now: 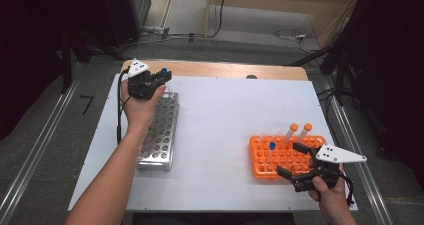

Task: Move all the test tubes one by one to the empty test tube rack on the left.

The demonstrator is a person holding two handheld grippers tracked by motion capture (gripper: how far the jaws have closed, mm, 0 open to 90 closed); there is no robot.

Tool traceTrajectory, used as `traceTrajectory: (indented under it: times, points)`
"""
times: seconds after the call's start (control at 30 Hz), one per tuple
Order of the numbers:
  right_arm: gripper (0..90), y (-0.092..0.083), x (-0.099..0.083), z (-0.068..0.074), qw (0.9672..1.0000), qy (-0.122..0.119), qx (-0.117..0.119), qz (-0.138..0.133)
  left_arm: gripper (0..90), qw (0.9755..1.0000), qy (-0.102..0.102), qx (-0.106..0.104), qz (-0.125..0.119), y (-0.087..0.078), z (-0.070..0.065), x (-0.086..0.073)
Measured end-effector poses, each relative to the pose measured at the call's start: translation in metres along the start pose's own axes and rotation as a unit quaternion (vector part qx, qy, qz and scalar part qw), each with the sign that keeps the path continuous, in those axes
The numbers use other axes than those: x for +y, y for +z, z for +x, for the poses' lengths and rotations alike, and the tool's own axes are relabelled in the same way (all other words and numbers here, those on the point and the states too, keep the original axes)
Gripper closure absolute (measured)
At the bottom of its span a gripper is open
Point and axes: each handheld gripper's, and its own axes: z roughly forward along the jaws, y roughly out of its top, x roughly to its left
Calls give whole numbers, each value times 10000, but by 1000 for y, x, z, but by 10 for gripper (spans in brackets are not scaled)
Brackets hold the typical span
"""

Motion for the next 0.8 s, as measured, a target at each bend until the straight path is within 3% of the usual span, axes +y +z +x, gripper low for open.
traceTrajectory:
  times: [0.13, 0.4, 0.8]
  points:
    - [0, 0, 0, -1, 10000, 24, 1, -2, 769, 10000, -61, -53, 59, 6, 2, -4]
    - [0, 0, -1, -2, 10000, 34, 0, -10, 769, 9994, 167, 35, 298, 16, -2, -11]
    - [0, 3, -3, -2, 10000, 28, 2, 39, 768, 9985, 154, 24, 524, 22, -1, -20]
